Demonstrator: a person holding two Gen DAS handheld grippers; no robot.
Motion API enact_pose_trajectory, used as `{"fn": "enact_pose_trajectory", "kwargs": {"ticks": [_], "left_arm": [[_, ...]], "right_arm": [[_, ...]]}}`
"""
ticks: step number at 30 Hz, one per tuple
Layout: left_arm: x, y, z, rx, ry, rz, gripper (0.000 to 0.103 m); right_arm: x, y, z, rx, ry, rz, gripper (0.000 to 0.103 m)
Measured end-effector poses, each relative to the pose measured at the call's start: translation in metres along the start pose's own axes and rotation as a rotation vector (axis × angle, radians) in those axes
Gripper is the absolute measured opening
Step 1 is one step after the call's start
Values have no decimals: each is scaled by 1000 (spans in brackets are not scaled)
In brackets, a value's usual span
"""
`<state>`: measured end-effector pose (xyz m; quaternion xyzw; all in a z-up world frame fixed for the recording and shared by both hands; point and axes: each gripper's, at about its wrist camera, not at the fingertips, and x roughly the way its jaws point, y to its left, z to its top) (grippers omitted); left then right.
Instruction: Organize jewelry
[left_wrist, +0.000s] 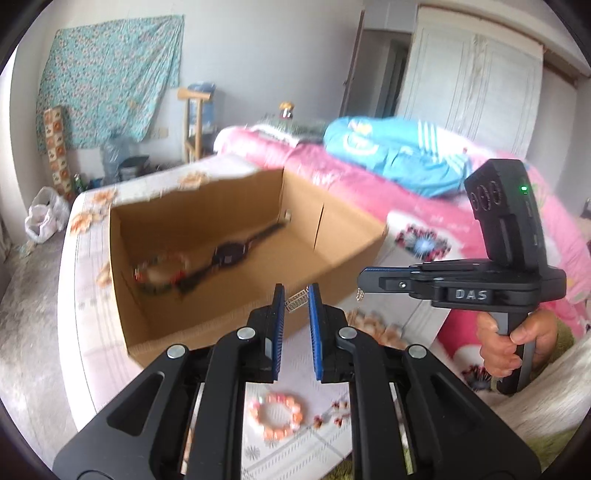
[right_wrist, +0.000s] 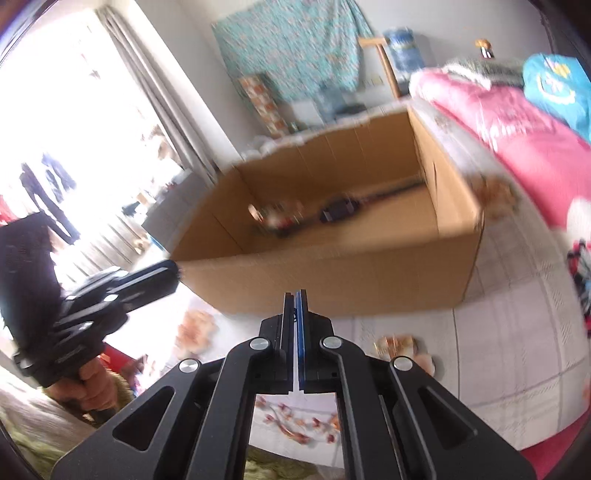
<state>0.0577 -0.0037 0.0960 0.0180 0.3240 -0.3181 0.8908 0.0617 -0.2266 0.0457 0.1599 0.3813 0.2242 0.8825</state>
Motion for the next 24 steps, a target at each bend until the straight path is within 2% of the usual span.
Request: {"fn": "enact_pose_trajectory", "kwargs": {"ticks": [5,8,11,14,19,24], "left_arm": [[19,11,33,15,-28,7,12],[46,22,47,-14,12,32,12],[79,36,61,-77,90,13,12],[112,45,67,-117,169,6,12],[141,50,71,-131,237,-6,12],[145,55,71,-173,250,0,16]], "right_arm": [[1,1,43,-18,-68,67,2],[19,-11,68,5,-48,99,2],[44,-30,90,54,6,116,2],[67,-45,106,95,59,92,2],[87,-58,123,96,106,41,2],[90,-63,132,90,105,-1,3]]}}
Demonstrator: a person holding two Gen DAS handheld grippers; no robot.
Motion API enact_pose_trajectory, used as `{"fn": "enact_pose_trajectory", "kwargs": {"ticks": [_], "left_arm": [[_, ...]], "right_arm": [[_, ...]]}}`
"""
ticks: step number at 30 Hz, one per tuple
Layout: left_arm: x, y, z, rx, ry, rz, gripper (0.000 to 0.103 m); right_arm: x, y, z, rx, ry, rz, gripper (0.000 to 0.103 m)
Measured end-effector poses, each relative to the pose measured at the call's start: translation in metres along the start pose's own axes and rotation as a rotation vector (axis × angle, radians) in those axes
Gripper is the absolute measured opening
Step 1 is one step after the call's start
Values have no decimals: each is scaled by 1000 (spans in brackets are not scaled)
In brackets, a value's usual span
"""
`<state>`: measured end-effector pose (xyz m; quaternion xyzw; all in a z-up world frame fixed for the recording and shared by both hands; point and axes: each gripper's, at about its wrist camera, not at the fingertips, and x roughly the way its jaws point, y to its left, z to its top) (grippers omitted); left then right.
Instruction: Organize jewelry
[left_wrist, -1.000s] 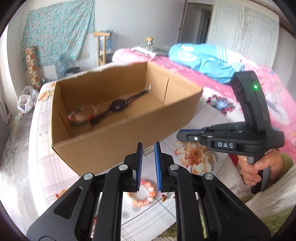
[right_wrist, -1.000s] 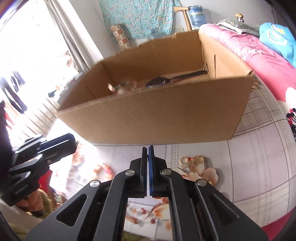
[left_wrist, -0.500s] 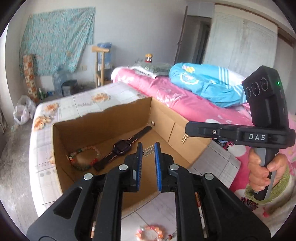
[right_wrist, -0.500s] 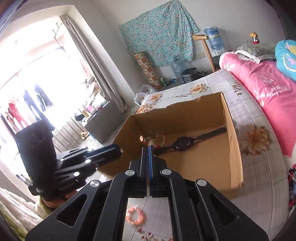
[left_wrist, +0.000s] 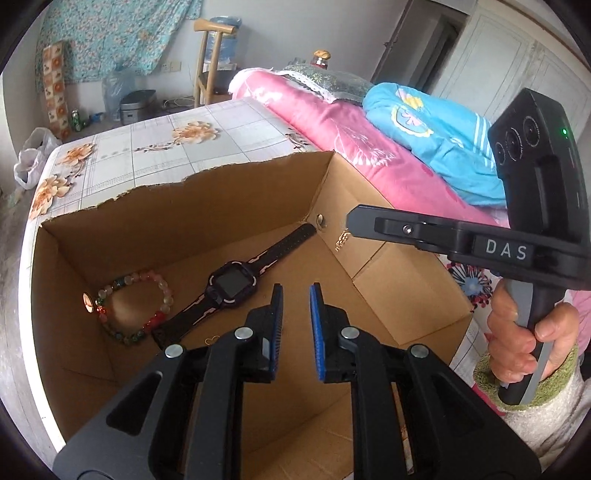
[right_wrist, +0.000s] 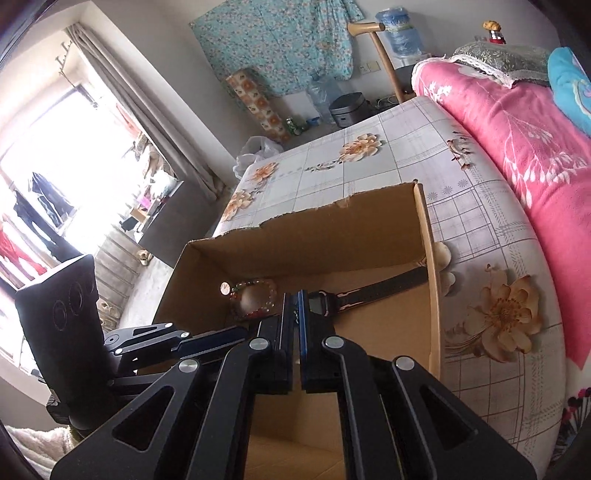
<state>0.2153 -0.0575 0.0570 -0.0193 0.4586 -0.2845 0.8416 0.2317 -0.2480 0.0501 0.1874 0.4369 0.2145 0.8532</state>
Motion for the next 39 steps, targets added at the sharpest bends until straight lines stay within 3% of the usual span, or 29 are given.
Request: {"fn": "enact_pose_trajectory", "kwargs": {"ticks": [3,7,14,18,25,28,32,35,39], "left_arm": [[-5,3,-2,-12,-29,-10,19],[-16,6,-7,-16,-58,-12,26],[-40,9,-17,-23,-113,-1,34],[-61,5,-28,-6,-169,1,42],[-109,-19,-59,101,-271,-23,72],[-124,-31,-75,169,-260,-86,83],[-132,-41,-97,239,-190,-140,88],[-121,-44,-111,238,-145,-123,90],[-92,-38,-121,157,-98,-89,90]], "right_arm": [[-8,-1,0,4,-27,-4,5],[-15,-3,-3,4,-45,-15,14],[-19,-6,-5,16,-59,-41,15],[-34,1,-10,8,-102,-55,29],[-90,26,-34,-70,-239,-100,53],[-119,36,-48,-115,-306,-139,66],[-152,47,-69,-178,-373,-213,78],[-159,41,-83,-160,-361,-253,82],[-149,21,-100,-81,-287,-273,82]]}}
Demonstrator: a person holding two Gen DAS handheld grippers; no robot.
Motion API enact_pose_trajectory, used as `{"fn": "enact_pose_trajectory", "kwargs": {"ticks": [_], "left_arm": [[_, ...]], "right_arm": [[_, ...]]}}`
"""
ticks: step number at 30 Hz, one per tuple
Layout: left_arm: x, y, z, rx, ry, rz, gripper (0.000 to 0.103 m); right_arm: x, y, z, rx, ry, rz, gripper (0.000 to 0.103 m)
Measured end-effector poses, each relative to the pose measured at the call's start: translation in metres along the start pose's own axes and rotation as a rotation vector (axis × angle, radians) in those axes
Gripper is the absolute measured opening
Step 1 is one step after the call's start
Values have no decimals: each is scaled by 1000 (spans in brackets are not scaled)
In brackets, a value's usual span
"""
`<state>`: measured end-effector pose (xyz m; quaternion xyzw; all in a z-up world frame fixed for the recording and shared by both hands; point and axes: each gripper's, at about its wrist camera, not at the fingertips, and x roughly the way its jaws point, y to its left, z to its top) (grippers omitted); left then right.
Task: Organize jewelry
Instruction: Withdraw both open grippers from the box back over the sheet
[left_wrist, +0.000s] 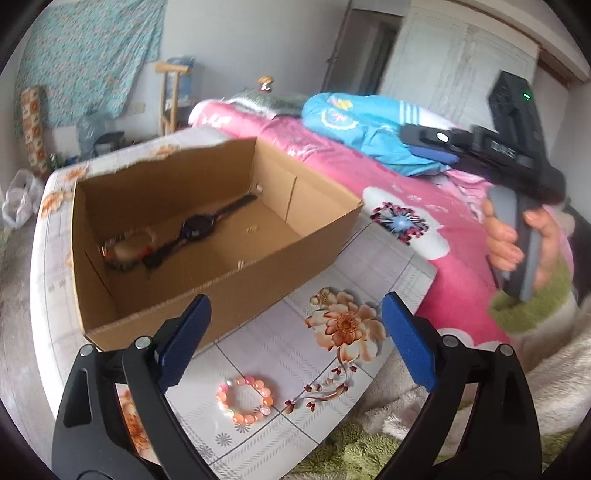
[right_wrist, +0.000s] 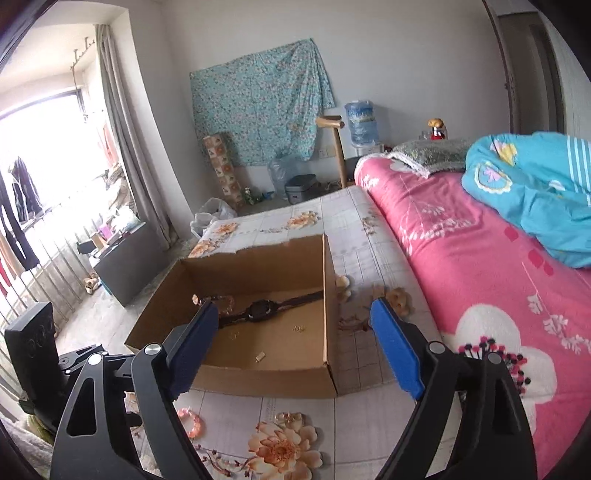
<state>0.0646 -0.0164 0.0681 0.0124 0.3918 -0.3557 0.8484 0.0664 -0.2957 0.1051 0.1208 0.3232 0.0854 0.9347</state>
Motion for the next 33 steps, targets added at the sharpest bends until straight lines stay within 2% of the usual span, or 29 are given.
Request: {"fn": "enact_pose_trajectory", "kwargs": {"ticks": [3,6,8,11,16,24,26,28,33], "left_arm": [[18,11,-9,-68,14,37,90],[37,18,-18,-110,48,63,90],[47,17,-24,-89,75,96,90],[60,10,-33,-18,105,134,90],[87,-4,-39,64,174,228,90],[110,-11,-35,36,200,202,93],[116,-12,-37,41,222,219,93],[125,-12,-40,40,264,250,94],[125,-13,-44,57,247,256,95]], "right_arm": [[18,-10,-22,48,91,-53,82],[36,-13,-47,34,181,-178,82],[47,-15,-64,18,238,-261,83],[56,-15,-80,0,282,-358,90],[61,-13,-96,-68,292,-490,96],[59,-10,-98,-132,269,-537,96],[56,-9,-98,-142,254,-534,96],[53,-7,-97,-152,230,-524,96],[59,-1,-97,-164,214,-431,96]]}}
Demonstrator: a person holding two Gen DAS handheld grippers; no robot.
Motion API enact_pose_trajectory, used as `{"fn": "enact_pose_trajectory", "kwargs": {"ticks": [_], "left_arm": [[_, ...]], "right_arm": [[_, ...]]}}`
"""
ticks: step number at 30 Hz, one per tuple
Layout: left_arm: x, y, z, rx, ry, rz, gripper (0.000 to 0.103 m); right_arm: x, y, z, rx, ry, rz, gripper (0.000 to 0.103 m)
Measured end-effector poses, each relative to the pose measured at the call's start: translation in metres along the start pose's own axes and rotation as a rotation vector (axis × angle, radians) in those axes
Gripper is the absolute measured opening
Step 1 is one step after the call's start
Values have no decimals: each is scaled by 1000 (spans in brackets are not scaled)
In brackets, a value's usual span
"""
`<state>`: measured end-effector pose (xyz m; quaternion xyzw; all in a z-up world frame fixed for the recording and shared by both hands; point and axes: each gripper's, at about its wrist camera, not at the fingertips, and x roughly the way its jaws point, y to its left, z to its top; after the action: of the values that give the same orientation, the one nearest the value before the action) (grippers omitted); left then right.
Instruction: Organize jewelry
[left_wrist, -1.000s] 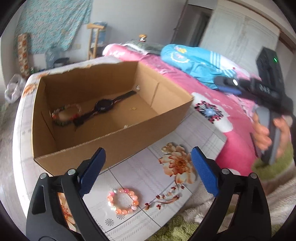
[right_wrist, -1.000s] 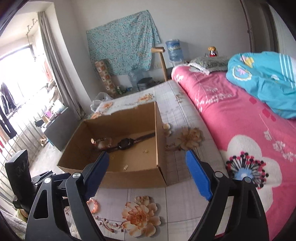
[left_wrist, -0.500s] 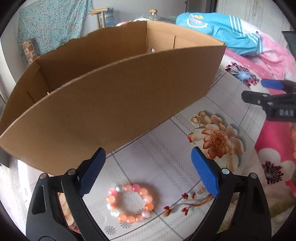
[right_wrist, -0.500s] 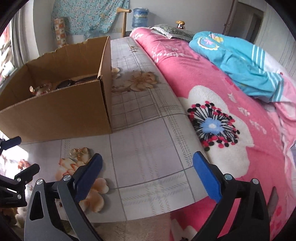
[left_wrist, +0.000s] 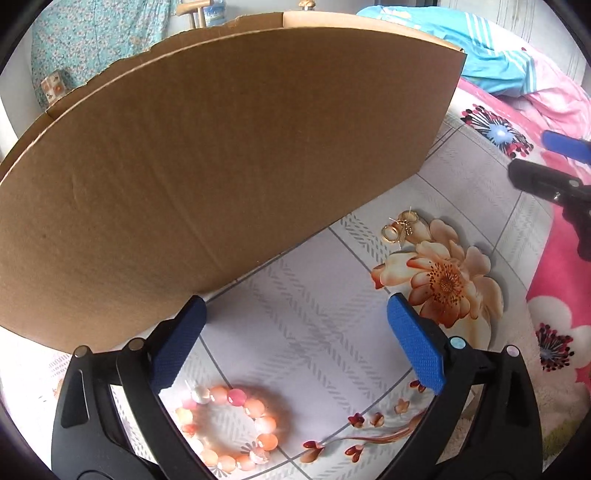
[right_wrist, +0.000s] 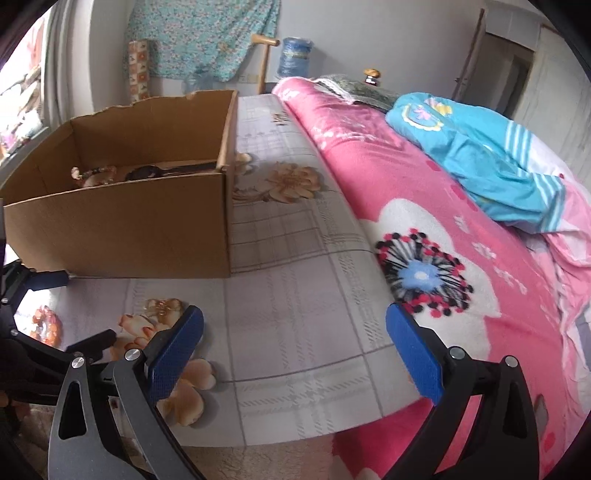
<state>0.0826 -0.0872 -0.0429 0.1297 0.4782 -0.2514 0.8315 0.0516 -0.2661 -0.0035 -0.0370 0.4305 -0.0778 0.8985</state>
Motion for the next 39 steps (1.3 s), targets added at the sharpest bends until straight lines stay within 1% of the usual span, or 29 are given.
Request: {"fn": "enact_pose_trajectory", "kwargs": {"ticks": [4,11,14,16,18,30,33,39], "left_arm": [[0,1,0,9,17,-6,95],[-1,3,2,19,18,-13,95],[-3,4,0,19,13,-12,95],[-4,5,-3,19,11,-12,95],[-5,6,-4,20,10,-12,95],[-10,7,-10,23,-5,-12,95],[-10,7,-10,26,-4,-14,95],[-10,8,-10,24,-6,-12,96]], "right_arm": [[13,12,6,4,39,95,96],[32,33,13,-40,78,180,96],[38,39,16,-52,84,178,96],[40,41,17,-51,87,184,94],[44,45,18,-59,93,171,94],[58,54,6,-107,167,126,91],[57,54,6,-108,168,119,91],[49,53,15,-91,127,116,91]]}}
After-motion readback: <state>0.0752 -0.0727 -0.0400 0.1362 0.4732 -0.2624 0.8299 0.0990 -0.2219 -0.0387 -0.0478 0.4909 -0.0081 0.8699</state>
